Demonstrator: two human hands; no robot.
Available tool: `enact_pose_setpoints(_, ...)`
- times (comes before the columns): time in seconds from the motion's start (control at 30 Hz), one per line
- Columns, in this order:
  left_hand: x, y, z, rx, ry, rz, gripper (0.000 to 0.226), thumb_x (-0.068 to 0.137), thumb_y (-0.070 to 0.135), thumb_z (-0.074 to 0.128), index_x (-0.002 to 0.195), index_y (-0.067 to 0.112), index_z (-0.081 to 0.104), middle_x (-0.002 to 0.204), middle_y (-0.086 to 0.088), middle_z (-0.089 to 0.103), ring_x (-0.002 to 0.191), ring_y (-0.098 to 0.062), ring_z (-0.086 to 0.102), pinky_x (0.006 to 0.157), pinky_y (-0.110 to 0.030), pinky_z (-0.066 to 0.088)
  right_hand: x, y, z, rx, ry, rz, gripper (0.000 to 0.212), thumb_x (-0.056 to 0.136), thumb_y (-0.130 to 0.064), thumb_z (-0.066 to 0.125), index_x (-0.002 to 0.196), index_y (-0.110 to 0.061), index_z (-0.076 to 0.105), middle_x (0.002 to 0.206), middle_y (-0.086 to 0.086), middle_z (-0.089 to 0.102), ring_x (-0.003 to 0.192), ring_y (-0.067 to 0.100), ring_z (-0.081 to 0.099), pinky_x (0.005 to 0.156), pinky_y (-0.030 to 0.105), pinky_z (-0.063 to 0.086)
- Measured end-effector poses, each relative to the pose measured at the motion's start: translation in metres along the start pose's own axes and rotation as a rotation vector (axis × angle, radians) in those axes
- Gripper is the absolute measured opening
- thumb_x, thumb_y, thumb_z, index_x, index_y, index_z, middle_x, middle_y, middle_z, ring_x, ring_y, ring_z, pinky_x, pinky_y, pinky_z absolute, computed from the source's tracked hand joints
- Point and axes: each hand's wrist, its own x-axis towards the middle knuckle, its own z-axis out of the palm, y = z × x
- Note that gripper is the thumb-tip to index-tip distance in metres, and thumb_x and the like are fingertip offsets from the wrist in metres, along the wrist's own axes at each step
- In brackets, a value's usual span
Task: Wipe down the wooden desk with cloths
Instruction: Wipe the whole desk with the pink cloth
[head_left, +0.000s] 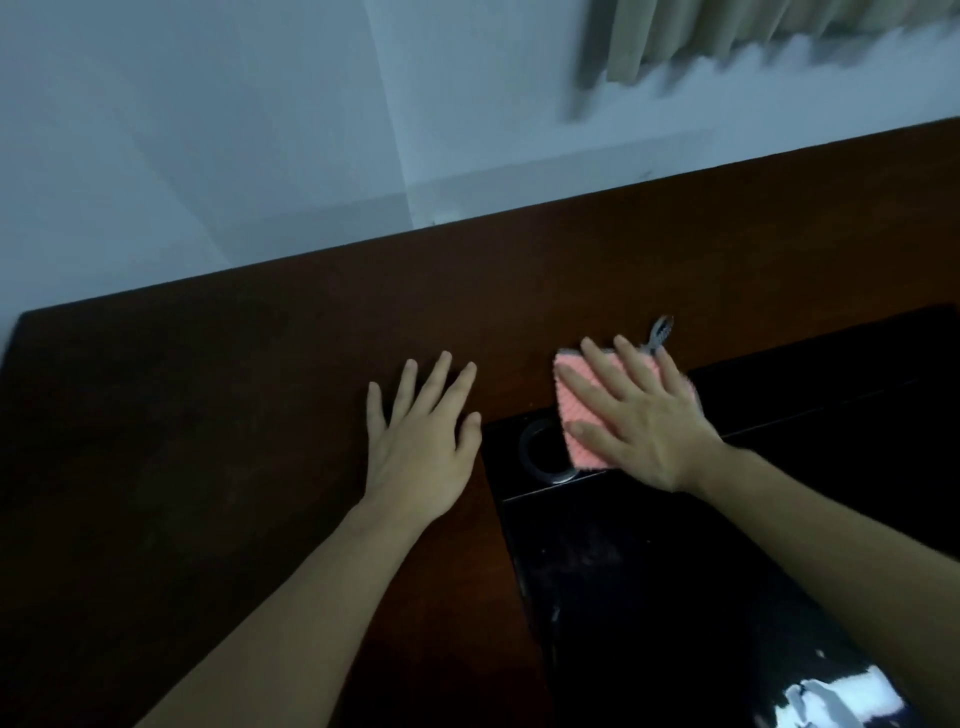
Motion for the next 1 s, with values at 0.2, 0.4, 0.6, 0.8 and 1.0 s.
enact_pose_setpoints(0.2, 0.017, 0.044, 0.01, -0.027, -0.038, 0.014, 0.057, 0.108, 0.048, 0.024, 0.161, 0.039, 0.006, 0.17, 0.009, -0.006, 0.156, -0.022, -0.014, 0.122, -0.054, -0.012, -0.076, -0.011, 0.03, 0.012, -0.004, -0.074, 0.068, 0.101, -0.071, 0.009, 0.16, -0.041, -0.006, 0.17, 0.0, -0.004, 0.155, 0.036, -0.005, 0.118, 0.06, -0.002)
enact_pose_setpoints(0.4, 0.027, 0.071, 0.025, 0.012, -0.028, -0.057, 0.061, 0.107, 0.05, 0.02, 0.162, 0.034, -0.002, 0.17, 0.004, -0.012, 0.154, -0.027, -0.021, 0.123, -0.056, -0.012, -0.061, 0.0, 0.027, 0.018, 0.052, -0.075, 0.067, 0.098, -0.075, 0.004, 0.153, -0.049, -0.024, 0.165, -0.007, -0.024, 0.152, 0.03, -0.025, 0.12, 0.056, -0.015)
enact_pose_setpoints(0.6, 0.034, 0.09, 0.034, 0.021, -0.027, -0.22, 0.062, 0.106, 0.052, 0.016, 0.162, 0.033, -0.003, 0.17, 0.002, -0.014, 0.154, -0.028, -0.022, 0.121, -0.057, -0.014, 0.025, 0.04, -0.001, -0.042, 0.057, -0.019, 0.066, 0.097, -0.072, 0.001, 0.149, -0.049, -0.032, 0.162, -0.008, -0.031, 0.152, 0.027, -0.025, 0.122, 0.055, -0.014)
enact_pose_setpoints(0.8, 0.042, 0.109, 0.044, 0.0, -0.032, -0.346, 0.059, 0.105, 0.053, 0.011, 0.16, 0.039, -0.006, 0.169, 0.004, -0.014, 0.154, -0.025, -0.019, 0.123, -0.055, -0.011, 0.035, 0.056, -0.008, -0.066, 0.009, -0.105, 0.068, 0.093, -0.072, -0.009, 0.152, -0.045, -0.028, 0.165, -0.004, -0.028, 0.152, 0.03, -0.025, 0.122, 0.059, -0.011)
enact_pose_setpoints(1.0, 0.041, 0.112, 0.045, 0.058, -0.006, -0.362, 0.06, 0.104, 0.053, 0.009, 0.16, 0.038, -0.008, 0.17, 0.003, -0.013, 0.155, -0.026, -0.016, 0.125, -0.056, -0.005, -0.052, 0.065, 0.021, -0.036, -0.024, -0.394, 0.068, 0.102, -0.071, 0.018, 0.162, -0.039, 0.007, 0.169, 0.003, 0.008, 0.154, 0.04, 0.004, 0.117, 0.063, 0.003)
